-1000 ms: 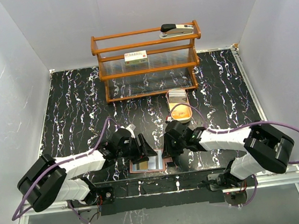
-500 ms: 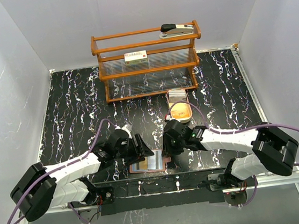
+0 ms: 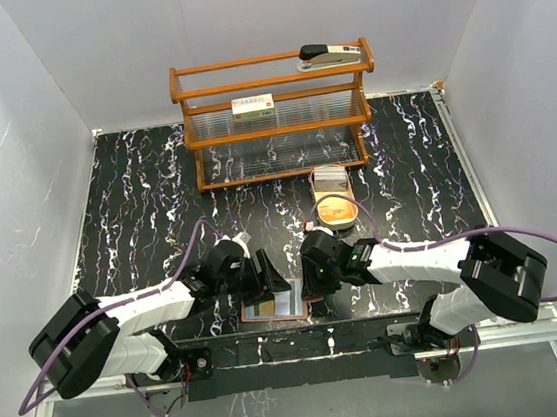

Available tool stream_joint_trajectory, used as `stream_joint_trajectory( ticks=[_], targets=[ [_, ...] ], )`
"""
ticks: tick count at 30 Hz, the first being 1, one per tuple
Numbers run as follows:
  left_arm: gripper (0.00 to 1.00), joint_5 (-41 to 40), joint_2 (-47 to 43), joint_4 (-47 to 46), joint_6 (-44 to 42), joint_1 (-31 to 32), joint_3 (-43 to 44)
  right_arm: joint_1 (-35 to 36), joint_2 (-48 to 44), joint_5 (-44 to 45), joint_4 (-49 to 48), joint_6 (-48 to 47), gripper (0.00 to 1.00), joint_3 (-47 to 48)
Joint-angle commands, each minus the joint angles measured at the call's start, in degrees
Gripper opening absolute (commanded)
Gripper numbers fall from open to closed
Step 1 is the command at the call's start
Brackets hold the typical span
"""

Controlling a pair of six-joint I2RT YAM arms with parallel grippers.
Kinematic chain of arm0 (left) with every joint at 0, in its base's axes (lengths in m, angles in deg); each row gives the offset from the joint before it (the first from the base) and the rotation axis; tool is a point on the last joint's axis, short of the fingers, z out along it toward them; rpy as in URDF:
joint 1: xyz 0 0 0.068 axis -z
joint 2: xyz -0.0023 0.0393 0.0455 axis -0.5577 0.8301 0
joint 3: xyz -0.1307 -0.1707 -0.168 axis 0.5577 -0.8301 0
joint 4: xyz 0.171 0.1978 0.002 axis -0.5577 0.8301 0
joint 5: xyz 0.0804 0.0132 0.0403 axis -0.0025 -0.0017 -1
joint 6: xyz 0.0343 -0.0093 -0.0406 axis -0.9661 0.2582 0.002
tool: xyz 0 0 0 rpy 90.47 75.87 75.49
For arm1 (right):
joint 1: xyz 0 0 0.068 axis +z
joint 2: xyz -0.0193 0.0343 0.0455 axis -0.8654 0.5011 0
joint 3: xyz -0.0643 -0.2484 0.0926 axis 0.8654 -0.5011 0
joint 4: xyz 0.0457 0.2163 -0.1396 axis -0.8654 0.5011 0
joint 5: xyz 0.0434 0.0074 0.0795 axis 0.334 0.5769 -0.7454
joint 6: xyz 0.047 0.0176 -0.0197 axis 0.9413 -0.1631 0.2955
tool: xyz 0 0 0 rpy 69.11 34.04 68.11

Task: Put the credit cards into the card holder
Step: Insert the credit card into the card holder.

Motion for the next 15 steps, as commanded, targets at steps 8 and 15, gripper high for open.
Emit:
stream_joint_trajectory(
  ticks=[8,15],
  targets=[
    [0.64,2.16,0.97,-4.12,1.15,0.92,0.45,0.77,-1.56,4.13,-2.78,1.60,0.15,-1.11],
    [0.64,4.26,4.43,-9.98,1.80,1.37,0.92,0.77,-1.15,6.44,-3.43,0.71,0.14,-1.18]
  ],
)
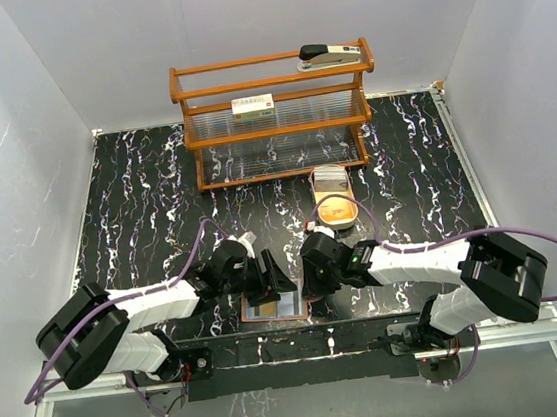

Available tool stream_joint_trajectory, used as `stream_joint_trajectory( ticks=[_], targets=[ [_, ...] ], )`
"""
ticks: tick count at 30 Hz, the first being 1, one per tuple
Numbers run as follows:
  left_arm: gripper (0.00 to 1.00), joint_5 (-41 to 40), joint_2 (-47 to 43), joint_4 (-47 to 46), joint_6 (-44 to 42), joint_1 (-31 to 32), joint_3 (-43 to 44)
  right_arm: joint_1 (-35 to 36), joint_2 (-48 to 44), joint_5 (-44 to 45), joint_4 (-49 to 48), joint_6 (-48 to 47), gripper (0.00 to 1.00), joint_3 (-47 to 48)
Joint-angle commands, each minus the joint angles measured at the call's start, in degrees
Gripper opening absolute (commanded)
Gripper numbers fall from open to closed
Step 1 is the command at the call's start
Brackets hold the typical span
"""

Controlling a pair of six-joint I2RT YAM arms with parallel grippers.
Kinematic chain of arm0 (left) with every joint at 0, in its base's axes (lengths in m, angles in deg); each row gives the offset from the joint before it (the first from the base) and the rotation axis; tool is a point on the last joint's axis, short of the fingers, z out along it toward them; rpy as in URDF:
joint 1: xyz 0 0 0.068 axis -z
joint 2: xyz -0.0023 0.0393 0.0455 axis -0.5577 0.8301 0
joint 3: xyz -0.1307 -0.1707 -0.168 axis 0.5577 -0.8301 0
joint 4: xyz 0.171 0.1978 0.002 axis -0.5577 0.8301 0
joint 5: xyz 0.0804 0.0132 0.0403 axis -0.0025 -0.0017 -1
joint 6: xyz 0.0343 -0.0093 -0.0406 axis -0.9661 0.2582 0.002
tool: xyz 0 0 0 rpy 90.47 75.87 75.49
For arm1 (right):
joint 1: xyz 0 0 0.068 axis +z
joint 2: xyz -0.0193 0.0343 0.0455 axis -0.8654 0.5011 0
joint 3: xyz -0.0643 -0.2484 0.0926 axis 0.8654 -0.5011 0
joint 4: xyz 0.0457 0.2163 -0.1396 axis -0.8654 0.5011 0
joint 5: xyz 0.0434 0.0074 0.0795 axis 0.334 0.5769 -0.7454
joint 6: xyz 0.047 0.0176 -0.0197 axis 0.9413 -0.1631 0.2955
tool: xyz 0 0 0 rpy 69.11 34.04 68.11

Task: Put the credit cards into the card holder
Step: Insert the credit card into the card holder, then turn over the card slot in the card holder.

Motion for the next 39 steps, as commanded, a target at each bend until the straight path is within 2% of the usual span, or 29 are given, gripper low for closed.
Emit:
stream_joint_trajectory(
  ticks=[1,7,12,16,19,24,28,39],
  targets=[
    [0.64,1.91,1.46,-4.13,0.29,0.60,1.72,0.20,-1.04,4.54,-2.41,-0.88,0.14,-0.34],
    [0.65,-0.69,-1.28,1.88,-1.94,0.61,4.85,0.02,-1.05,8.16,0.20,-3.07,0.14,1.96],
    [0.68,-10.71,-5.76,23.80,-7.42,-0.12,12.70,0.03,-2.65,5.76,2.95,-3.42,0.16,4.84],
    [0.69,-14.26,-9.30,33.28,-9.88,-2.63,15.83,0.16,-4.03,2.84,2.53,-1.42,0.19,6.16],
    [0.71,-12.61,-12.13,35.11,-10.47,-5.64,14.73,0.41,-5.28,1.69,0.14,0.40,0.24,6.28],
    [0.69,-4.90,-16.16,35.18,-12.23,-13.28,10.69,1.24,-2.61,0.70,-2.11,1.85,0.26,8.42],
    [0.69,-1.39,-16.93,37.05,-14.59,-16.75,10.28,2.29,0.65,0.07,-4.34,2.74,0.26,10.57],
    [0.66,7.34,-15.11,32.85,-15.02,-22.12,6.55,4.10,12.27,-1.10,-4.48,2.35,0.20,17.24]
  ],
)
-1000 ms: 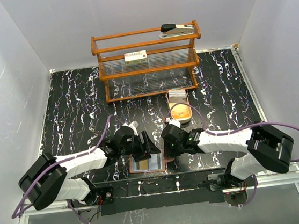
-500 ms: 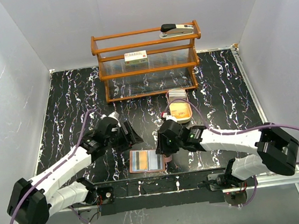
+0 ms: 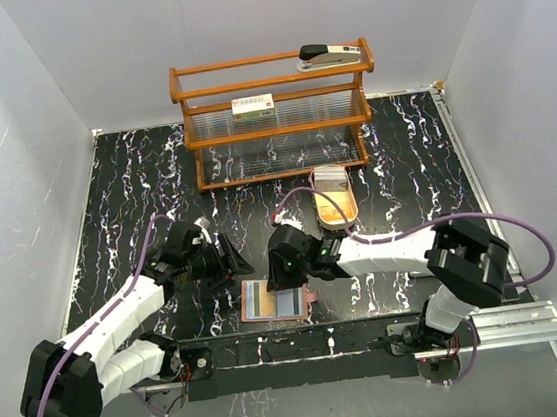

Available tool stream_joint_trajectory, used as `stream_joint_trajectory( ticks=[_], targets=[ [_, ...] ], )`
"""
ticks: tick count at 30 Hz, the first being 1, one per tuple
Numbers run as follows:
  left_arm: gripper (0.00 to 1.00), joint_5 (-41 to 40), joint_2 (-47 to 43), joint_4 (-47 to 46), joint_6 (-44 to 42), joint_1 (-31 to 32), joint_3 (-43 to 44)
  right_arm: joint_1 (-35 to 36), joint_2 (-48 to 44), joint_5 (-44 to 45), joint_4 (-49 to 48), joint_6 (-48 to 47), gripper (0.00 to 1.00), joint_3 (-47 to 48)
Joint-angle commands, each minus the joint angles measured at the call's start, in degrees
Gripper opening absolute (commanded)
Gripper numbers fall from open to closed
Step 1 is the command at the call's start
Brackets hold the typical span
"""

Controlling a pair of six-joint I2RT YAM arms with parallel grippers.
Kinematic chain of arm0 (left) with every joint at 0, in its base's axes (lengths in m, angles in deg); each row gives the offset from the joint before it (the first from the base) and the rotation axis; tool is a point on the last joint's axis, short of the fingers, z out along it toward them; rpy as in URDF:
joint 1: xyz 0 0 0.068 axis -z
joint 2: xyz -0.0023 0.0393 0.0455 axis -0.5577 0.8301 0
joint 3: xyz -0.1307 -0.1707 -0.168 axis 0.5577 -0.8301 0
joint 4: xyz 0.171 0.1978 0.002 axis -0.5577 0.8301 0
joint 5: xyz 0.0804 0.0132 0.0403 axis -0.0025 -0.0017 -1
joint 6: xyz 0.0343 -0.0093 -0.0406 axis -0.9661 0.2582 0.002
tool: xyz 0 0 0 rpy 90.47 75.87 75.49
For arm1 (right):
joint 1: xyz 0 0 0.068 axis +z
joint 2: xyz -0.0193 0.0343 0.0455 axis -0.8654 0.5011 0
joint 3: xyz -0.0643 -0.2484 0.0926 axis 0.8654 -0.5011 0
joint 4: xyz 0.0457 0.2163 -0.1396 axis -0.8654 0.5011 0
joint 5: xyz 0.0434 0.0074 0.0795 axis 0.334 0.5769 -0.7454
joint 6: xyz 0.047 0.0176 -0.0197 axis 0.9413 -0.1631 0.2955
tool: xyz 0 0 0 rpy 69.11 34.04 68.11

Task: Put the credit cards into the card holder
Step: Turn over the card slot in the card holder.

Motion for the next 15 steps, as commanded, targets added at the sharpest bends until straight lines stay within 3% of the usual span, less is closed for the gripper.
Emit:
stream_joint_trajectory(
  ticks=[1,7,12,15],
  targets=[
    [0.66,5.95,0.49,-1.23,-0.78,-1.07,-1.27,0.72,3.71,0.36,-0.98,0.14,0.19,4.17],
    [0.65,7.04,0.63,-1.17,-1.06,-1.13,-2.19,1.57,7.66,2.90,2.91,-0.46,0.15,4.63],
    [0.65,10.54,1.95,-6.97,0.65,-1.08,-5.01,2.09,8.68,6.04,4.14,-0.54,0.02,2.87],
    [0.65,11.36,2.92,-8.36,0.63,-1.10,-5.42,2.09,9.25,5.34,2.99,-0.63,0.00,2.04]
  ],
)
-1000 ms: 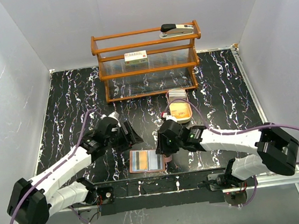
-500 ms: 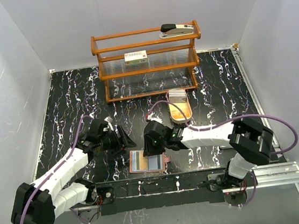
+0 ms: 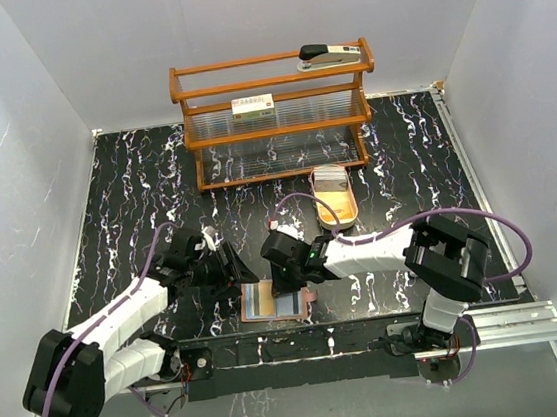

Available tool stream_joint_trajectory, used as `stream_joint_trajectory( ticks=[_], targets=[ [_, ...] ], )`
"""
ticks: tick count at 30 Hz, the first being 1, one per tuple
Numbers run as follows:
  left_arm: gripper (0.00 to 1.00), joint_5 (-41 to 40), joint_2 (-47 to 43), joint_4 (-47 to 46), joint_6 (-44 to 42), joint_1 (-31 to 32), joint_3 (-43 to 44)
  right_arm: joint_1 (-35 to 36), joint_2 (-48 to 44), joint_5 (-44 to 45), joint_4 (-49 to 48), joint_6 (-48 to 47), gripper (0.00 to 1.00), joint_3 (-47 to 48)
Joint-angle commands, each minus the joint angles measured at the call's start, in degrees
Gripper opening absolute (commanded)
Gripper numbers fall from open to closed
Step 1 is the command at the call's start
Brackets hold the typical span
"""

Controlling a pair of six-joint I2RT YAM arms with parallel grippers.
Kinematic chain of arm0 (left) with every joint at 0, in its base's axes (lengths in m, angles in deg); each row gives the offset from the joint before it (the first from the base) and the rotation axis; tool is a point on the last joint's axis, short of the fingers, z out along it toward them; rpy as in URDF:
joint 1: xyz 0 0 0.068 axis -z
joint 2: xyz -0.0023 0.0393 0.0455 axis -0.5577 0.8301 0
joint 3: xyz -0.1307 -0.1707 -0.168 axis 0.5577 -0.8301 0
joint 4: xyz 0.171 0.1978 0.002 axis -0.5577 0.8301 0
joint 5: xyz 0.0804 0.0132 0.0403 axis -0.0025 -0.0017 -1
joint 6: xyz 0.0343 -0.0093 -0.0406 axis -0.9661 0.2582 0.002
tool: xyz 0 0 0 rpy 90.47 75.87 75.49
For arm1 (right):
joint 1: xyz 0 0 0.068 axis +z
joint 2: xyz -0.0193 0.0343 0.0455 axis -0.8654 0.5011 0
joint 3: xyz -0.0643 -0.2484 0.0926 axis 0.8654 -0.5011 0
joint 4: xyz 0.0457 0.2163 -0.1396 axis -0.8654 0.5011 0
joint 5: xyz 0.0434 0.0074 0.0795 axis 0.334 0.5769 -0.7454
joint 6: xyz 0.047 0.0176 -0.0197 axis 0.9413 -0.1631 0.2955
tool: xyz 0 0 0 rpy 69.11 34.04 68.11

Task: Put the credit cards into the card holder
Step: Turn over the card slot in the card holder.

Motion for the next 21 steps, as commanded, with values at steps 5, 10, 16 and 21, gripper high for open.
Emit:
stream_joint_trajectory(
  ticks=[5,10,16,21],
  targets=[
    [0.64,3.77,1.76,-5.25,0.80,-0.23,-2.10,0.43,2.13,2.31,-1.33,-0.38,0.00,-2.15],
    [0.63,5.41,3.26,-10.43,2.26,-0.19,-4.33,0.43,2.44,1.39,-2.60,-0.38,0.00,-3.11],
    [0.59,6.45,4.01,-13.72,3.34,-0.20,-5.53,0.43,2.50,1.29,-3.08,-0.60,0.00,-3.42],
    [0.54,7.52,5.11,-15.51,3.88,-0.20,-6.22,0.43,2.41,1.12,-3.65,-0.78,0.00,-3.85]
  ],
)
